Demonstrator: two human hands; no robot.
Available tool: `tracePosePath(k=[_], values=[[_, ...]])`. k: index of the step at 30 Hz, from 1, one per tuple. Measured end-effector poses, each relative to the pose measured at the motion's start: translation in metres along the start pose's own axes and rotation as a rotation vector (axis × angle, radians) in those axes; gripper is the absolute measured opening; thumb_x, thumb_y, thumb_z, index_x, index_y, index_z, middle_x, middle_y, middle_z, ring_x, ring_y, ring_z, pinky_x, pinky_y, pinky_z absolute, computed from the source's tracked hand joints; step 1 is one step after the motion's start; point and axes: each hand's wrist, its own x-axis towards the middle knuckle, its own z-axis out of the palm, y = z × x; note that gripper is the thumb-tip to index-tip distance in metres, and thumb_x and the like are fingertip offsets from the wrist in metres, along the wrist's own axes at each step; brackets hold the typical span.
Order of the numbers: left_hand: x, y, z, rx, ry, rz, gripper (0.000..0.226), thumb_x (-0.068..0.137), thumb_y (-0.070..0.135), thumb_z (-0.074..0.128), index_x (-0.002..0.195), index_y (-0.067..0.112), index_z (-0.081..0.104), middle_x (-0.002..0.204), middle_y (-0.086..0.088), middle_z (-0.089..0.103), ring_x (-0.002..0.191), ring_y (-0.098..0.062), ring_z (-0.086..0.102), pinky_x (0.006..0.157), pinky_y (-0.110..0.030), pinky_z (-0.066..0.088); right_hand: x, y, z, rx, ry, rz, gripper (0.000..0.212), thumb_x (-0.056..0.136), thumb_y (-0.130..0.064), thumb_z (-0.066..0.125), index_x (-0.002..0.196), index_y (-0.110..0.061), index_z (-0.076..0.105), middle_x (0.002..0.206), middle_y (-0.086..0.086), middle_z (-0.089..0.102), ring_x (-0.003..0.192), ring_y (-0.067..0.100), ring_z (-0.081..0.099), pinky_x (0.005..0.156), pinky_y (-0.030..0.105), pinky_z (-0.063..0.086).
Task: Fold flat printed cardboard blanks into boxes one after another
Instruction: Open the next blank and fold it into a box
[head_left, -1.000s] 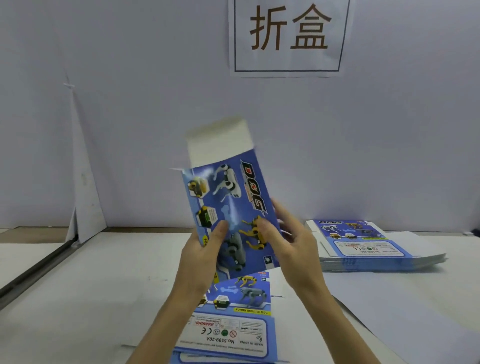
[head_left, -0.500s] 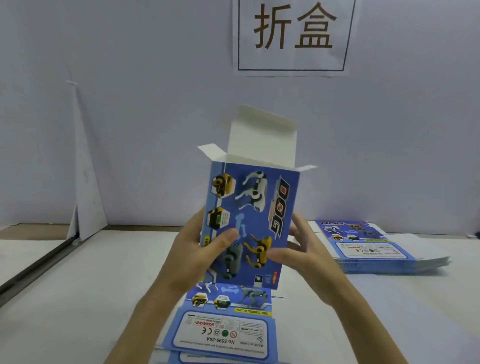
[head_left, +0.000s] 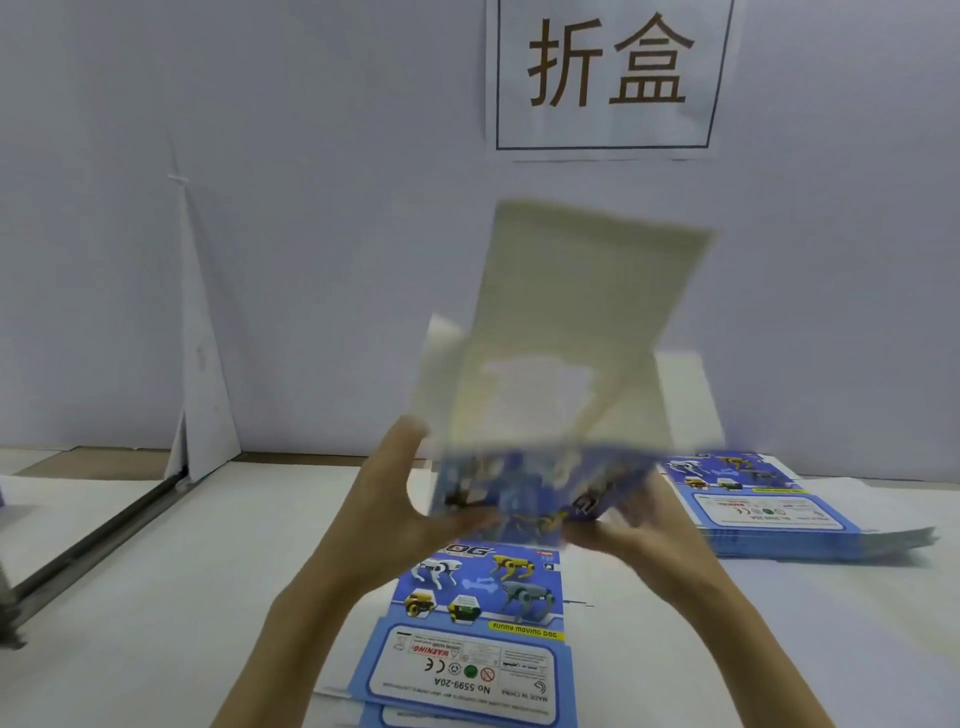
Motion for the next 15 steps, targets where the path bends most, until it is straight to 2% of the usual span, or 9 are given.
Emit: tracePosePath(k=[2, 4, 5, 6, 8, 10, 12, 15], values=[[0.002, 0.001, -0.002, -0.263, -0.098, -0.106, 0.092, 0.058, 0.068, 0.075, 0.136, 0.032, 0.044, 0.126, 0.010, 0.059, 0.113, -0.010, 0.060, 0.089, -0.031, 0.054, 0.002, 0.001, 0.002, 0.138, -0.076, 0.037, 0.050, 0.064, -0.036, 0.076, 0.111, -0.026, 0.066, 0.108, -0.006, 0.072, 0.097, 0.013, 0.069, 0.074, 0.022, 0.055], [0.002, -0.001, -0.010, -0.394, -0.242, -0.249, 0.102, 0.056, 0.071, 0.074, 0.143, 0.042, 0.031, 0.138, 0.006, 0.052, 0.118, -0.017, 0.059, 0.098, -0.046, 0.049, 0.004, -0.005, 0.011, 0.276, -0.044, 0.088, 0.033, 0.069, -0.048, 0.072, 0.098, -0.032, 0.074, 0.103, 0.000, 0.074, 0.089, 0.015, 0.071, 0.066, 0.023, 0.056], [0.003, -0.002, -0.015, -0.384, -0.346, -0.309, 0.100, 0.058, 0.066, 0.075, 0.144, 0.047, 0.027, 0.139, 0.007, 0.051, 0.118, -0.020, 0.059, 0.098, -0.048, 0.049, 0.005, -0.008, 0.015, 0.332, -0.001, 0.132, 0.026, 0.071, -0.050, 0.073, 0.091, -0.033, 0.076, 0.098, 0.002, 0.075, 0.085, 0.016, 0.072, 0.062, 0.023, 0.057], [0.002, -0.003, -0.019, -0.373, -0.429, -0.359, 0.097, 0.061, 0.060, 0.075, 0.143, 0.051, 0.024, 0.137, 0.007, 0.053, 0.116, -0.021, 0.061, 0.095, -0.048, 0.051, 0.005, -0.008, 0.019, 0.365, 0.046, 0.160, 0.028, 0.072, -0.053, 0.070, 0.087, -0.030, 0.076, 0.094, 0.003, 0.076, 0.082, 0.017, 0.073, 0.060, 0.023, 0.057], [0.001, -0.006, -0.030, -0.355, -0.476, -0.402, 0.089, 0.063, 0.051, 0.074, 0.139, 0.054, 0.029, 0.129, 0.004, 0.060, 0.111, -0.022, 0.064, 0.088, -0.043, 0.055, 0.005, -0.009, 0.023, 0.334, 0.046, 0.173, 0.040, 0.071, -0.056, 0.055, 0.094, -0.027, 0.070, 0.092, 0.002, 0.076, 0.081, 0.017, 0.073, 0.059, 0.023, 0.057], [0.000, -0.007, -0.044, -0.404, -0.387, -0.408, 0.076, 0.063, 0.048, 0.072, 0.133, 0.050, 0.042, 0.122, 0.003, 0.066, 0.106, -0.023, 0.066, 0.082, -0.038, 0.058, 0.007, -0.009, 0.028, 0.292, -0.001, 0.202, 0.049, 0.073, -0.058, 0.047, 0.107, -0.027, 0.064, 0.098, 0.002, 0.074, 0.084, 0.020, 0.071, 0.066, 0.030, 0.059], [-0.004, -0.010, -0.063, -0.514, -0.218, -0.413, 0.062, 0.061, 0.044, 0.071, 0.121, 0.041, 0.058, 0.114, 0.001, 0.070, 0.099, -0.025, 0.069, 0.075, -0.036, 0.058, 0.010, -0.009, 0.036, 0.303, -0.021, 0.246, 0.045, 0.084, -0.052, 0.041, 0.118, -0.027, 0.057, 0.108, 0.005, 0.069, 0.085, 0.026, 0.068, 0.071, 0.038, 0.058], [-0.006, -0.016, -0.101, -0.666, 0.248, -0.488, 0.030, 0.061, 0.033, 0.077, 0.089, 0.023, 0.074, 0.095, -0.007, 0.069, 0.078, -0.022, 0.072, 0.063, -0.034, 0.059, 0.017, -0.004, 0.046, 0.290, 0.003, 0.330, 0.029, 0.097, -0.036, 0.038, 0.120, -0.026, 0.053, 0.108, 0.005, 0.065, 0.083, 0.030, 0.066, 0.063, 0.037, 0.052]])
